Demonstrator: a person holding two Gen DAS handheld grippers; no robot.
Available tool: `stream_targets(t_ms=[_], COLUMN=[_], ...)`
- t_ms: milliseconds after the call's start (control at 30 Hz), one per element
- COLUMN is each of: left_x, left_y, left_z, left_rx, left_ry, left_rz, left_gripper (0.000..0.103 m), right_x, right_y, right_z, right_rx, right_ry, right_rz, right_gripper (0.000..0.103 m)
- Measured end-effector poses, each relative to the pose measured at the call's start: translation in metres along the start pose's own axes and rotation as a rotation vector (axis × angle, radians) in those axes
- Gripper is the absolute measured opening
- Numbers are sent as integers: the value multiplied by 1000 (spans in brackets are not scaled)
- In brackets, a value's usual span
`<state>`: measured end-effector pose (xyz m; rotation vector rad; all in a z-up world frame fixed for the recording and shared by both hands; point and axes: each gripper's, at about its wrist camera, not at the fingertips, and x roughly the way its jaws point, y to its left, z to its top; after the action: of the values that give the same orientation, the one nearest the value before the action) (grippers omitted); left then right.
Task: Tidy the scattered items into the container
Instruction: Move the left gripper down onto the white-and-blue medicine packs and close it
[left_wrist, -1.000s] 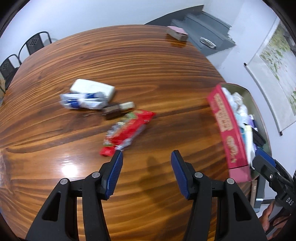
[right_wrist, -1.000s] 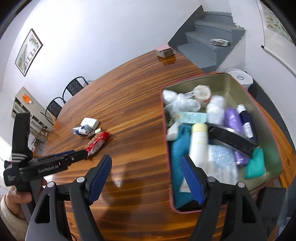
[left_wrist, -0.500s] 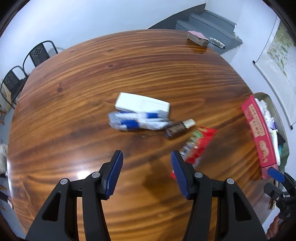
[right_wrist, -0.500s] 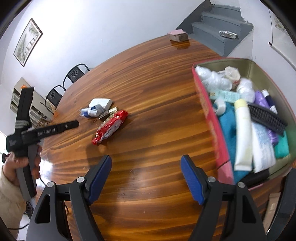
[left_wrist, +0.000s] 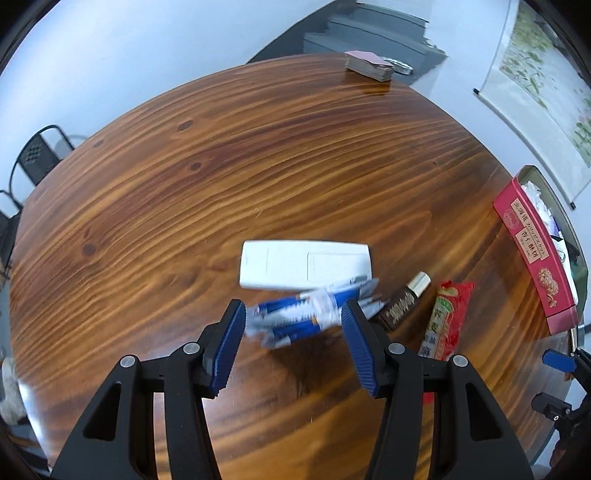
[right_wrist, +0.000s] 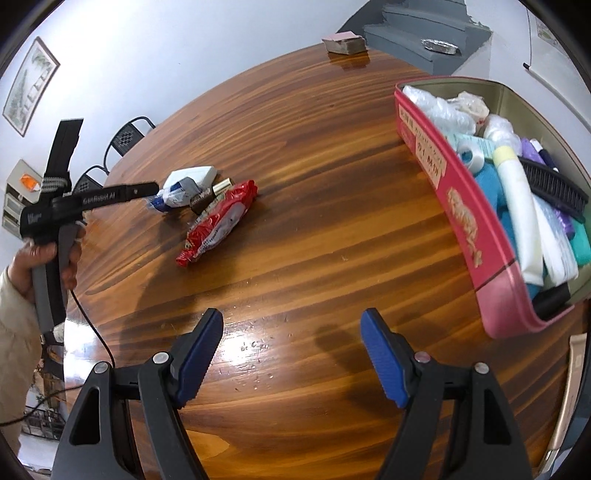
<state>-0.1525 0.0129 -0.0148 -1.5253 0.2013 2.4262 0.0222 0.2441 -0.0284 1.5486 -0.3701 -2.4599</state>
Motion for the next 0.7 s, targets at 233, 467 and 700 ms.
stream_targets(t_ms=[233, 467, 700], left_x=[14, 10, 11], left_y=[-4, -6, -8], left_z=[-1, -6, -10], left_rx=[73, 121, 153], left_ry=[26, 17, 19], left_rz=[-45, -51, -45], left_gripper=[58, 58, 58], right_x=[14, 30, 38], right_y=[1, 10, 19], right_z=[7, 27, 32], right_rx=[45, 53, 34], right_ry=[17, 18, 27], right_rz=[-9, -12, -4], right_gripper=[80, 80, 80])
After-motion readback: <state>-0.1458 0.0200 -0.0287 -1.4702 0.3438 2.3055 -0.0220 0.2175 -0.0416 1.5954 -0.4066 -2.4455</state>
